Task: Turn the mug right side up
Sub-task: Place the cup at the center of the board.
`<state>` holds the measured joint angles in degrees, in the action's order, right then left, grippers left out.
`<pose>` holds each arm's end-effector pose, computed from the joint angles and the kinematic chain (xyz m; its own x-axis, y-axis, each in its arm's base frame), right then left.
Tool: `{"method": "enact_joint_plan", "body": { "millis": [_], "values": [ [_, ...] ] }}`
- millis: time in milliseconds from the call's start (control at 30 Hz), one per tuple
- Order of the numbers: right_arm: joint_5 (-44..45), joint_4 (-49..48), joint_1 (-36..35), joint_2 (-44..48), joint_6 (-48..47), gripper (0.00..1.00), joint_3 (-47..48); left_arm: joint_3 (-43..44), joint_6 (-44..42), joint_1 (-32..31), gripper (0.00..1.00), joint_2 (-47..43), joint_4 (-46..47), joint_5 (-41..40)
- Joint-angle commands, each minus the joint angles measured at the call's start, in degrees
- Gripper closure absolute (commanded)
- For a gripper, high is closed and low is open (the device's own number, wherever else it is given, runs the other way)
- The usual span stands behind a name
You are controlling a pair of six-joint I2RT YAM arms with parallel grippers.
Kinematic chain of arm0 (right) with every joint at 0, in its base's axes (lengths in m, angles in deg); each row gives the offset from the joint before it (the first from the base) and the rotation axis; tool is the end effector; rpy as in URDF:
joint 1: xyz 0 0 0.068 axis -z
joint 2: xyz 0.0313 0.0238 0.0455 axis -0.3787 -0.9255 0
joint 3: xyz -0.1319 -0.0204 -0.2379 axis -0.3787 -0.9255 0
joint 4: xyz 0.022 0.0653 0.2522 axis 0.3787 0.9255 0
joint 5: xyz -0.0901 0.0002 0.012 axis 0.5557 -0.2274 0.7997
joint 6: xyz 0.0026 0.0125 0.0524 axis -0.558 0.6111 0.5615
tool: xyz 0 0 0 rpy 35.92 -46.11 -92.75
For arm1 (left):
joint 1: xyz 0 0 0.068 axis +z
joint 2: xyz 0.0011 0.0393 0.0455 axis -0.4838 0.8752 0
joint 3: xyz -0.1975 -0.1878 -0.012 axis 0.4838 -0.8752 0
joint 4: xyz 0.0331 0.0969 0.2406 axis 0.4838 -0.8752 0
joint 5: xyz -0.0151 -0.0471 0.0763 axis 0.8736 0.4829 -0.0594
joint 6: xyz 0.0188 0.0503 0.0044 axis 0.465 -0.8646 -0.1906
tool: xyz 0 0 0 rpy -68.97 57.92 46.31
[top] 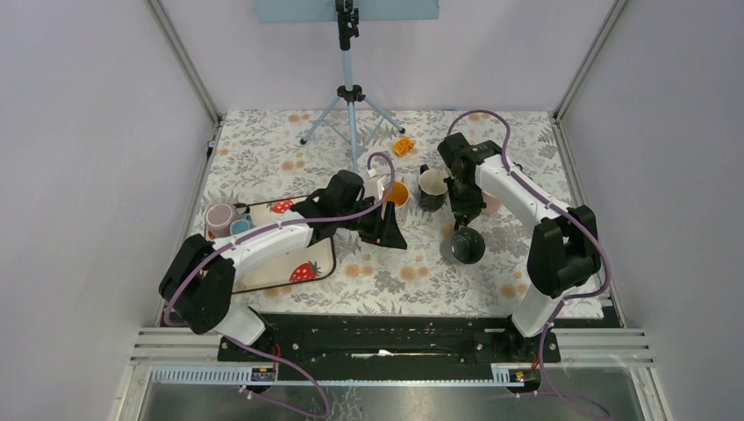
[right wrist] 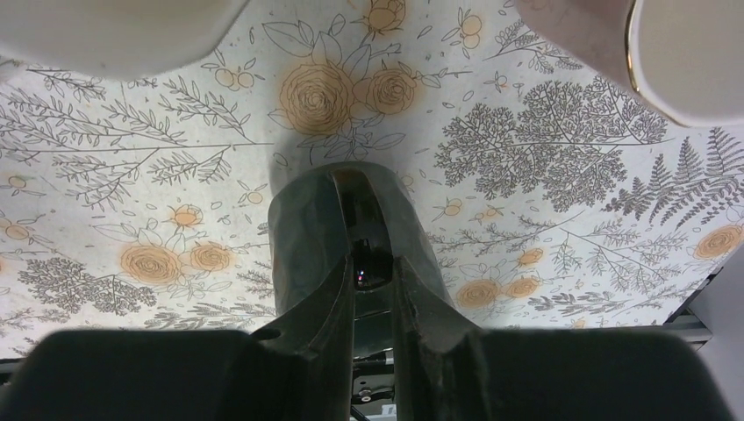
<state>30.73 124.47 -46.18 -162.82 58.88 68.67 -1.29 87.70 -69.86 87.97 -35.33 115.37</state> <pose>0.3116 0.1313 0.2551 -0.9470 -0.1496 -0.2842 -0.1260 0.9870 -0.0997 0.2287 -0.2264 0.2407 -0.8567 0.1860 -0.4811 0.5078 0.4682 -0.7231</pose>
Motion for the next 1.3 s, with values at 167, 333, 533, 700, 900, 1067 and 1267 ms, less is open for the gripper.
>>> {"method": "enact_joint_plan", "body": {
  "millis": [167, 333, 533, 700, 900, 1067, 1267],
  "values": [
    [0.23, 1.48, 0.72, -3.37, 0.77, 1.0, 4.22, 0.7, -1.2, -0.14, 0.48, -2.76, 1.63, 0.81],
    [-0.73, 0.52, 0.7, -4.13, 1.54, 0.89, 4.37, 1.01, -1.25, -0.18, 0.48, -2.47, 1.5, 0.3],
    [-1.34, -1.21, 0.68, -3.98, 2.24, 0.78, 4.3, 1.85, -1.65, -0.09, 0.47, -1.96, 0.75, -0.59],
    [-1.7, -2.02, 0.73, -4.39, 2.43, 0.74, 4.11, 1.95, -1.69, -0.1, 0.47, -1.64, 0.74, -0.95],
    [-2.25, -2.86, 0.72, -4.25, 2.63, 0.66, 4.44, 1.71, -1.54, -0.07, 0.46, -1.52, 0.85, -1.22],
    [-2.85, -3.57, 0.74, -4.01, 2.89, 0.58, 4.11, 1.51, -1.39, 0.02, 0.46, -1.74, 1.11, -1.27],
    [-2.26, -3.69, 0.72, -2.74, 3.27, 0.53, 4.07, 1.34, -1.33, 0.01, 0.46, -1.99, 1.31, -1.49]
  ]
}}
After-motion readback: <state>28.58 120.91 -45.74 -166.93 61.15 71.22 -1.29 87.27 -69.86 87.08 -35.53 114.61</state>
